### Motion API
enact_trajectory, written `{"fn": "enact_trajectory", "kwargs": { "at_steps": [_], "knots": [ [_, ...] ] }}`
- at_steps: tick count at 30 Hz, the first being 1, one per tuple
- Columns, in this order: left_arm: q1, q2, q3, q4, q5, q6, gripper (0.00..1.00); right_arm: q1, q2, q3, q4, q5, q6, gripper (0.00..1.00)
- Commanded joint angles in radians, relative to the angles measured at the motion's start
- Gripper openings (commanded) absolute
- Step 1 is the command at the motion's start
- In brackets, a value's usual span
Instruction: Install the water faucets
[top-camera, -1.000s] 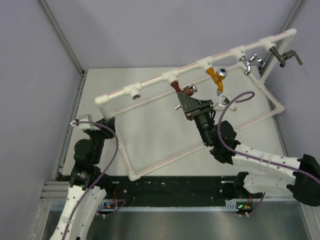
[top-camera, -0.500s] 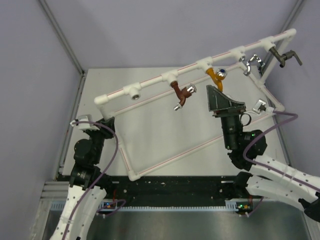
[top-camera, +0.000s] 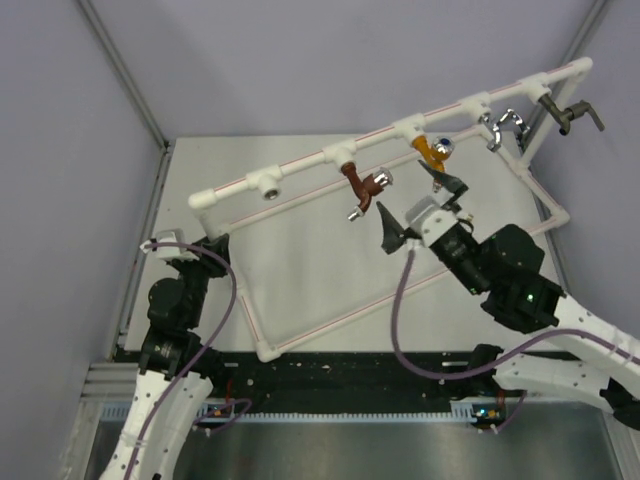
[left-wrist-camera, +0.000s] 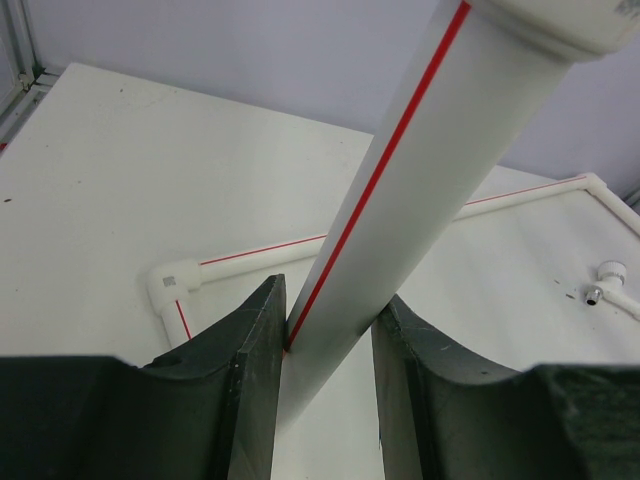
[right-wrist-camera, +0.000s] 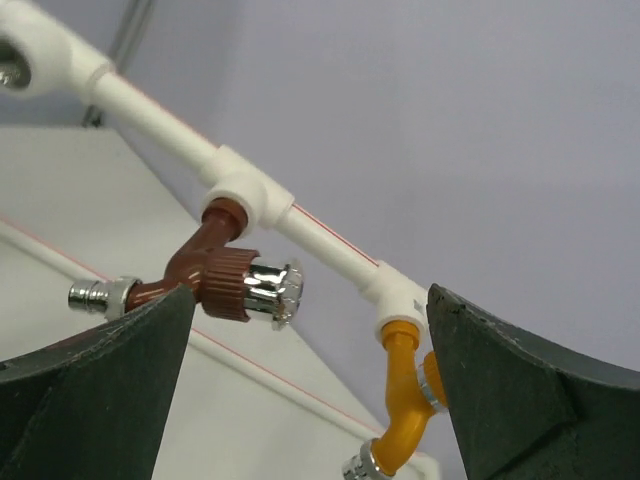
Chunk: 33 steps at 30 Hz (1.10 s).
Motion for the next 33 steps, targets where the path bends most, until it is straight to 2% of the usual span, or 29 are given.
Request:
{"fn": "enact_trajectory", "kwargs": {
  "at_steps": [1, 5, 9, 16, 21, 24, 27, 29, 31, 33],
  "knots": [
    [0.002, 0.019, 0.01, -0.037, -0.007, -0.102, 0.0, 0.114, 0.08, 0.057, -0.22, 0.118, -0.565, 0.99],
    [0.002, 0.019, 0.011, -0.039, -0.005, -0.102, 0.0, 0.163, 0.133, 0.051, -0.205, 0.222, -0.776, 0.99],
    [0.002, 0.021, 0.01, -0.039, -0.005, -0.104, 0.0, 0.18, 0.184, 0.014, -0.066, 0.29, -0.971, 0.99],
    [0.002, 0.016, 0.01, -0.04, -0.004, -0.104, 0.0, 0.17, 0.29, 0.031, 0.016, 0.305, -1.08, 0.96],
    [0.002, 0.007, 0.01, -0.045, -0.007, -0.104, 0.0, 0.119, 0.362, 0.008, 0.143, 0.348, -1.091, 0.81],
    [0.002, 0.006, 0.01, -0.045, -0.008, -0.104, 0.0, 0.101, 0.388, 0.012, 0.181, 0.354, -1.004, 0.59],
    [0.002, 0.006, 0.01, -0.043, -0.008, -0.104, 0.0, 0.099, 0.397, 0.025, 0.226, 0.353, -0.811, 0.3],
    [0.002, 0.004, 0.01, -0.043, -0.007, -0.105, 0.0, 0.099, 0.387, 0.048, 0.226, 0.322, -0.621, 0.16],
    [0.002, 0.006, 0.01, -0.043, -0.007, -0.105, 0.0, 0.098, 0.362, 0.083, 0.223, 0.273, -0.354, 0.1],
    [0.002, 0.006, 0.008, -0.043, -0.007, -0.105, 0.0, 0.079, 0.329, 0.101, 0.246, 0.209, -0.02, 0.08]
  ]
}}
